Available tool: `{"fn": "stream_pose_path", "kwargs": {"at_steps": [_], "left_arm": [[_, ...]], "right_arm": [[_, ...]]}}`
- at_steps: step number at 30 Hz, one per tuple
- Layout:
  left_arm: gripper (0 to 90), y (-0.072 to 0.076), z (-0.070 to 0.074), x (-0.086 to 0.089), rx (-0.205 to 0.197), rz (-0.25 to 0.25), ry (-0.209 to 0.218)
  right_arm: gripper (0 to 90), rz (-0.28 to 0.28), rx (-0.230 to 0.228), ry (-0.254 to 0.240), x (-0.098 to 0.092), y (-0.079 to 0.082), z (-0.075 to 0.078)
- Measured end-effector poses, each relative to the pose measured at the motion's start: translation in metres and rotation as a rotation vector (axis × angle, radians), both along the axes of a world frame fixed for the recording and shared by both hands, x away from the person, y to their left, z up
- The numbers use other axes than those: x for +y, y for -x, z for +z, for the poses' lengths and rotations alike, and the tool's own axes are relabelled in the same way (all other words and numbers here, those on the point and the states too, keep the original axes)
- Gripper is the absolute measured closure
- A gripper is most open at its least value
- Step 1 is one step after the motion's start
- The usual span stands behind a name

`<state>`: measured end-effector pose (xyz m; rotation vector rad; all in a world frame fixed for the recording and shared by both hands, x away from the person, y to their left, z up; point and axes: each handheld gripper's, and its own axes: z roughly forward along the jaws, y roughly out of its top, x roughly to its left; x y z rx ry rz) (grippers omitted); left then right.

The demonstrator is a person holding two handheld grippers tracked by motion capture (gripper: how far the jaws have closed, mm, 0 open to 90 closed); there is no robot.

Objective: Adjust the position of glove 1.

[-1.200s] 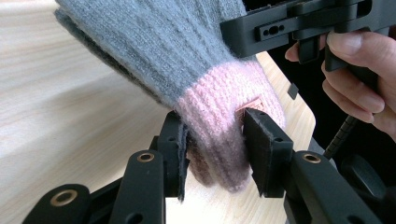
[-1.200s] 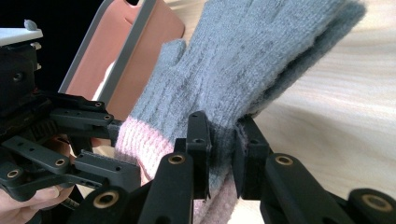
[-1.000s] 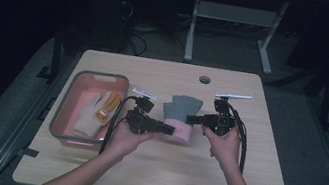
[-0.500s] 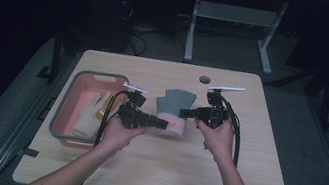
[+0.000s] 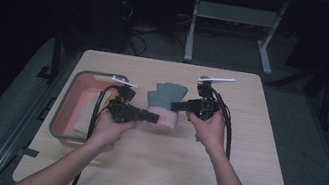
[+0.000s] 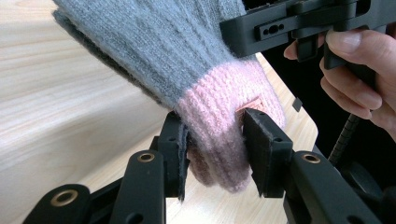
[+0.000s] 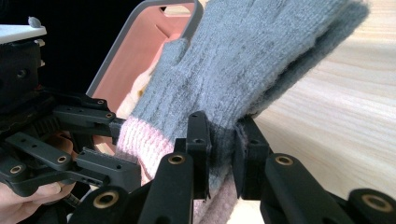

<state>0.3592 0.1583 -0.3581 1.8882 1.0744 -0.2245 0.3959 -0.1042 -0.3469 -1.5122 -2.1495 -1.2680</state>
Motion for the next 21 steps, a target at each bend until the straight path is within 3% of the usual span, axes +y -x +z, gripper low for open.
{"fn": "stream_pose_path", "kwargs": {"at_steps": [21], "left_arm": [[61.4,0.002,0.014,0.036,-0.037,0.043,-0.008]], "right_arm": [[78.4,0.060,-0.025,0.005,0.037,-0.011,0.016]]}}
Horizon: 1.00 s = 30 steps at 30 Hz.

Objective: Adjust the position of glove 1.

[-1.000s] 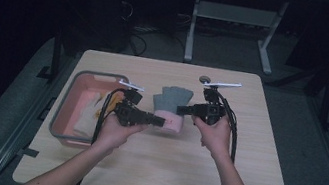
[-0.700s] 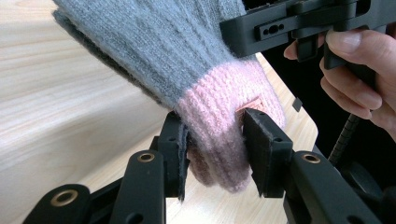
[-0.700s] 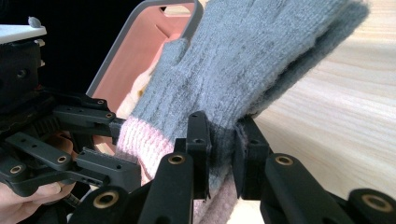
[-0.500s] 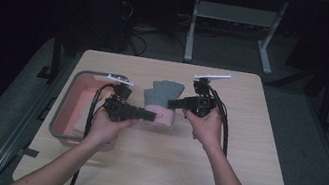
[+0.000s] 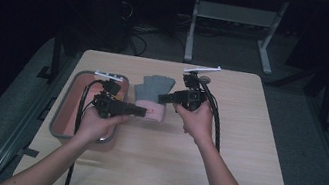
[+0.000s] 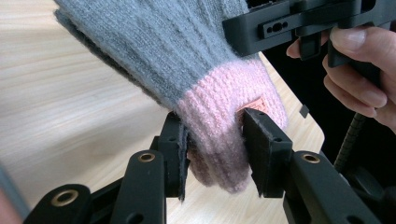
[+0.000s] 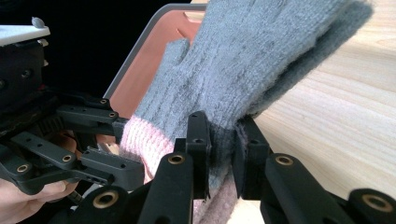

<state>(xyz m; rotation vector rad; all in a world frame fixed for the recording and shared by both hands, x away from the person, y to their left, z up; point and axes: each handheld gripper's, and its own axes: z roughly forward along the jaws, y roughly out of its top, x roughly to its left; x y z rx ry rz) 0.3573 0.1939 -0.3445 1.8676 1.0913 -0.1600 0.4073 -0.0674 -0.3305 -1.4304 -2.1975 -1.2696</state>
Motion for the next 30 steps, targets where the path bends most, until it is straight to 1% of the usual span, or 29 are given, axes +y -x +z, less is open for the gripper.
{"fn": "stream_pose_path", "kwargs": {"at_steps": [3,4,6,9,13,17,20,21,23,27,30], "left_arm": [[61.5,0.001,0.001,0.005,0.002,0.010,0.001],[61.5,0.001,0.001,0.008,0.000,0.014,-0.001],[61.5,0.001,0.002,0.011,-0.001,0.017,-0.004],[61.5,0.001,0.003,0.016,-0.003,0.028,0.007],[61.6,0.003,0.003,0.023,-0.004,0.036,0.008],[61.6,0.004,0.004,0.030,-0.008,0.040,0.002],[61.6,0.005,0.004,0.035,-0.009,0.048,0.001],[61.6,0.005,0.005,0.037,-0.010,0.047,-0.005],[61.7,0.006,0.005,0.039,-0.008,0.057,0.000],[61.6,0.007,0.005,0.046,-0.012,0.060,-0.007],[61.6,0.008,0.005,0.050,-0.012,0.070,-0.001]], "right_arm": [[78.4,0.011,-0.005,0.001,0.007,-0.002,0.001],[78.4,0.010,0.005,0.001,0.008,-0.002,0.001],[78.4,0.018,0.002,0.002,0.013,-0.003,0.002],[78.4,0.021,-0.003,0.000,0.018,-0.004,0.003],[78.4,0.028,-0.006,0.000,0.026,-0.005,0.006],[78.4,0.037,0.000,-0.003,0.034,-0.006,0.006],[78.4,0.045,-0.006,-0.004,0.039,-0.007,0.007],[78.4,0.047,-0.006,-0.006,0.041,-0.007,0.007],[78.4,0.051,-0.005,-0.007,0.044,-0.008,0.007],[78.4,0.059,-0.009,-0.013,0.051,-0.009,0.008],[78.4,0.065,-0.011,-0.014,0.056,-0.009,0.009]]}}
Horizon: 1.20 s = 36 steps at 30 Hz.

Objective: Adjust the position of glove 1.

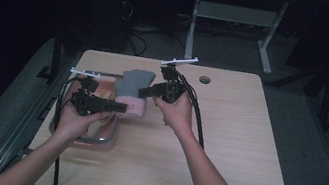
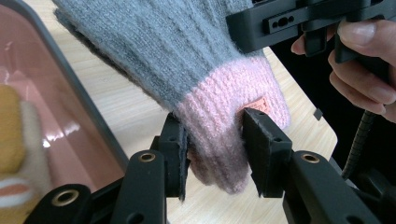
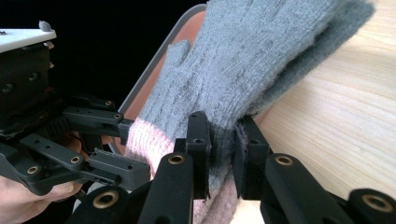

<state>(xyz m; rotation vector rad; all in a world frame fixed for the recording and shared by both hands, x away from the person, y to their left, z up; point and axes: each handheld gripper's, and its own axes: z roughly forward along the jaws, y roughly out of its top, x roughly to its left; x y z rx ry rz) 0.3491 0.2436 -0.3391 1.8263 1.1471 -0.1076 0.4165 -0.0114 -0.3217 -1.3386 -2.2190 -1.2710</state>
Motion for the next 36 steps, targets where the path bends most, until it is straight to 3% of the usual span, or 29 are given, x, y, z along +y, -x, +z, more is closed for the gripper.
{"fn": "stream_pose_path", "kwargs": {"at_steps": [22,36], "left_arm": [[61.7,0.010,-0.003,0.042,0.010,0.042,-0.008],[61.6,0.013,-0.005,0.059,0.017,0.064,-0.029]], "right_arm": [[78.4,0.052,0.012,-0.015,0.044,-0.002,-0.006],[78.4,0.077,0.022,-0.029,0.063,-0.004,-0.010]]}}
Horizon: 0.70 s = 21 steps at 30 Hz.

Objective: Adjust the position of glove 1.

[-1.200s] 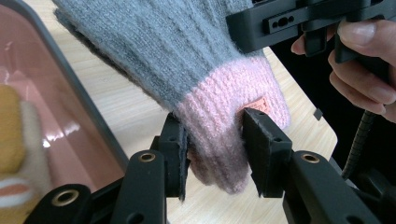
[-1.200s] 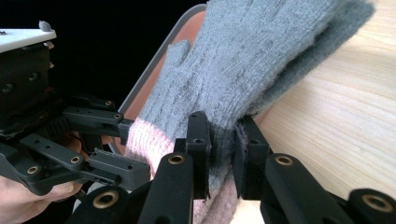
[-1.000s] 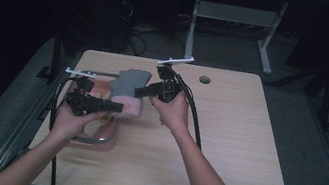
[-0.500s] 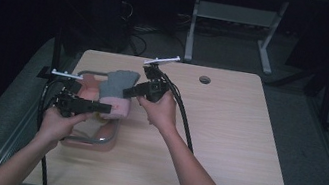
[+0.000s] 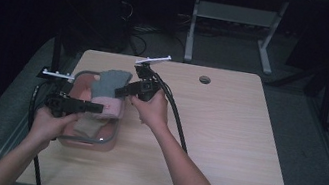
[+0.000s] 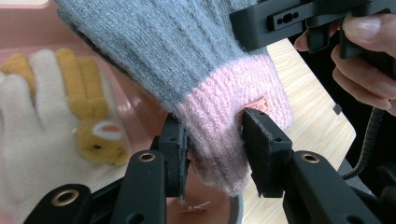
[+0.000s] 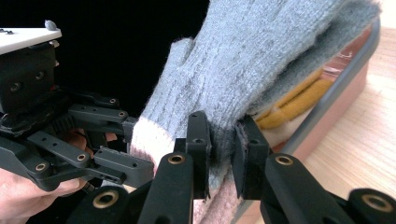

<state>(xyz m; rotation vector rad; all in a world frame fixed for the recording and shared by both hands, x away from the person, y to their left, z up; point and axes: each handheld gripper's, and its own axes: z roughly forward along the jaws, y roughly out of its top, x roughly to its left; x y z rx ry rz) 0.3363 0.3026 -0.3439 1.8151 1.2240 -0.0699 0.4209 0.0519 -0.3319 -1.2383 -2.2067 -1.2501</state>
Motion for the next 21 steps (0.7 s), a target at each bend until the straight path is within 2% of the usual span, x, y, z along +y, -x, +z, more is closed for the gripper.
{"fn": "stream_pose_path", "kwargs": {"at_steps": [21], "left_arm": [[61.7,0.002,-0.008,0.028,0.017,0.039,-0.008]], "right_arm": [[78.4,0.036,0.007,0.007,0.033,-0.005,-0.005]]}}
